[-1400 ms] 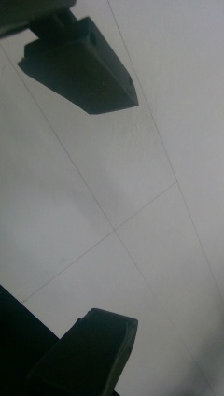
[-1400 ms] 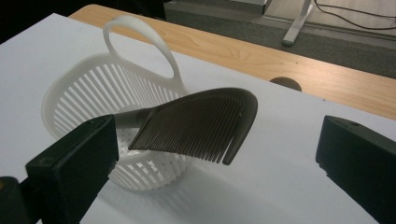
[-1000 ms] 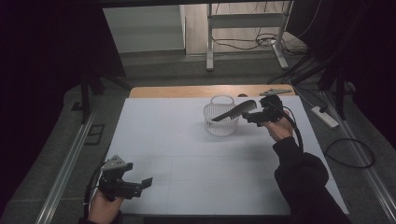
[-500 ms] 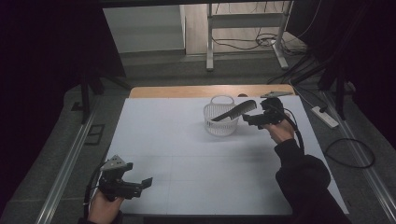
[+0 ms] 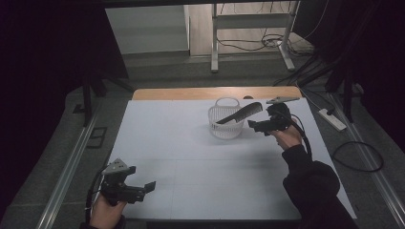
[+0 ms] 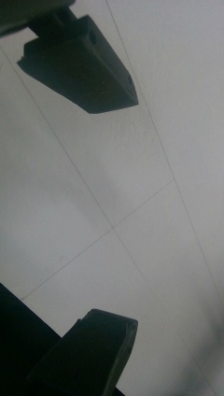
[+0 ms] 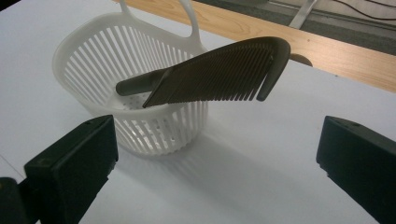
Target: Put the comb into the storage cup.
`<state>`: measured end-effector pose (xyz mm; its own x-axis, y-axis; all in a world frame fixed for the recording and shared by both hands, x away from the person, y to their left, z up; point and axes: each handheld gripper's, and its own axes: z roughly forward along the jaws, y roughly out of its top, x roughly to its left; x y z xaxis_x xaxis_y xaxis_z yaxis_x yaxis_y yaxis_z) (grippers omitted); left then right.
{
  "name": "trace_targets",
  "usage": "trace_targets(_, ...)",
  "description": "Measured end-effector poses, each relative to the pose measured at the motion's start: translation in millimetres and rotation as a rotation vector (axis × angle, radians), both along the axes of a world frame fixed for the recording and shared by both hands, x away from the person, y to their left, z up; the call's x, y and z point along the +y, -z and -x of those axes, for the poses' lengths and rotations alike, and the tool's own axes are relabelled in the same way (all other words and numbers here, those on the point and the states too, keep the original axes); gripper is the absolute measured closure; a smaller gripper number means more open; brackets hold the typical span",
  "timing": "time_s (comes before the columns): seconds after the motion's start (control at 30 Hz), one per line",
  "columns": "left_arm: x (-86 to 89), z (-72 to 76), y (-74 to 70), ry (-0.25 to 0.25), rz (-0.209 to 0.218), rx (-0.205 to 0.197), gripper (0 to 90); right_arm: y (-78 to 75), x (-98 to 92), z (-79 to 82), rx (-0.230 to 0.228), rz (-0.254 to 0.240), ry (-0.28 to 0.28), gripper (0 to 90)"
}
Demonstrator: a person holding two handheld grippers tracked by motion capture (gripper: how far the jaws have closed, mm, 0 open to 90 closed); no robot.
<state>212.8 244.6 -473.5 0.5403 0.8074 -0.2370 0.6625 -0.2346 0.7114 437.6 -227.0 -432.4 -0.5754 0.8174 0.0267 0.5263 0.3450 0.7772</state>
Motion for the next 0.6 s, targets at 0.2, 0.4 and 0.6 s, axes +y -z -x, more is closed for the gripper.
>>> trace_targets(0.2, 0.4, 0.1, 0.1, -0.001, 0.002, 0.000, 0.5, -0.8, -0.8, 4.5, -0.002, 0.005, -0.008, 0.0)
trace_targets(0.4, 0.7, 0.2, 0.1, -0.001, 0.003, -0.001, 0.5, -2.6, -0.6, 8.7, 0.002, 0.010, -0.019, 0.0)
trace_targets(0.6, 0.9, 0.6, 0.1, -0.004, 0.003, -0.003, 0.3, -3.3, 0.7, 12.6, 0.005, 0.024, -0.022, 0.0)
